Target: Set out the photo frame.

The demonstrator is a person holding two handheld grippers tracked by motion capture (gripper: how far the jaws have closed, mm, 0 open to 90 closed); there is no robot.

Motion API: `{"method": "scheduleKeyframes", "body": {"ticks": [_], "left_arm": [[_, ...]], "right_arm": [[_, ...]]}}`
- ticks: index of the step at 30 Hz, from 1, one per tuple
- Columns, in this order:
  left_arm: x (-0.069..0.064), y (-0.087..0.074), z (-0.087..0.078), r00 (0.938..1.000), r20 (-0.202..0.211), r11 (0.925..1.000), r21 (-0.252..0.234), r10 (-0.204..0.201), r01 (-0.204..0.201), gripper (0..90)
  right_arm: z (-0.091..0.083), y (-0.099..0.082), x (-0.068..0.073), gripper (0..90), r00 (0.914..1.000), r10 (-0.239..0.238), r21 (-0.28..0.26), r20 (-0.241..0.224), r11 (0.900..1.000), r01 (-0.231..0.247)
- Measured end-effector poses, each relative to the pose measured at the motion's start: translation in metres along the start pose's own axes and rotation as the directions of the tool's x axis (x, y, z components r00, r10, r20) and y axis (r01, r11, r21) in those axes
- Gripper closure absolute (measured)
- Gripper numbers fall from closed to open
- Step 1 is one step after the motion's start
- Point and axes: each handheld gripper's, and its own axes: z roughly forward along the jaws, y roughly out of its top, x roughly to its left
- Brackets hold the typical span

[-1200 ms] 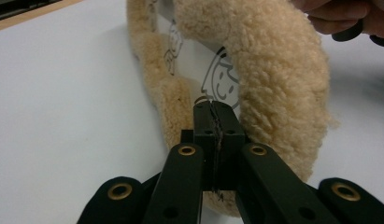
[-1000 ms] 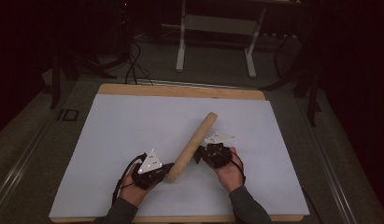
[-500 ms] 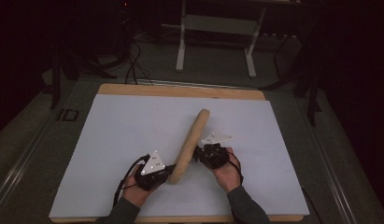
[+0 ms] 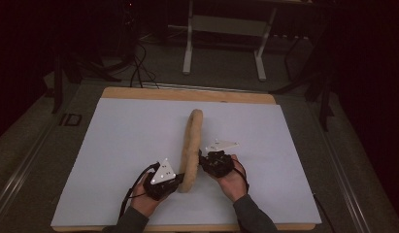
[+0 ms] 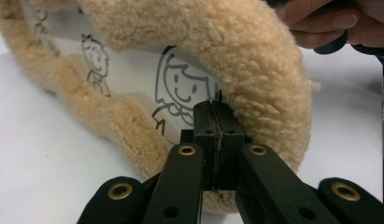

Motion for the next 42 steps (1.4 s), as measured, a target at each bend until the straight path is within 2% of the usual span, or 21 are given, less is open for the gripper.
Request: {"method": "scheduleKeyframes", "body": {"ticks": [23,27,28,31,33,42], "left_arm": [[-0.006,0.002,0.009,0.9999,-0.001,0.9999,-0.004,0.01,-0.01,90.0],[-0.013,0.002,0.015,0.9991,0.01,0.999,0.014,0.042,-0.042,90.0],[-0.016,0.002,0.017,0.9988,0.006,0.9987,0.014,0.049,-0.049,90.0],[-0.015,0.003,0.018,0.9986,0.021,0.9987,0.017,0.048,-0.048,90.0],[-0.015,0.003,0.019,0.9986,0.026,0.9988,0.017,0.045,-0.045,90.0],[-0.016,0.003,0.02,0.9979,0.02,0.9975,0.035,0.061,-0.062,88.0]], "right_arm": [[0.001,-0.004,0.002,90.0,0.9984,-0.046,0.043,-0.034,0.9979,0.048],[0.001,-0.004,0.0,90.0,0.9987,-0.039,0.041,-0.034,0.9984,0.04],[0.001,-0.004,0.0,90.0,0.9985,-0.037,0.039,-0.04,0.9985,0.038],[0.0,-0.005,-0.003,90.0,0.9951,-0.003,0.015,-0.099,0.9999,0.005],[0.001,-0.005,-0.003,90.0,0.9961,-0.004,0.017,-0.089,0.9998,0.005],[-0.007,-0.005,-0.004,85.7,0.9978,-0.066,0.049,0.003,0.9966,0.065]]}}
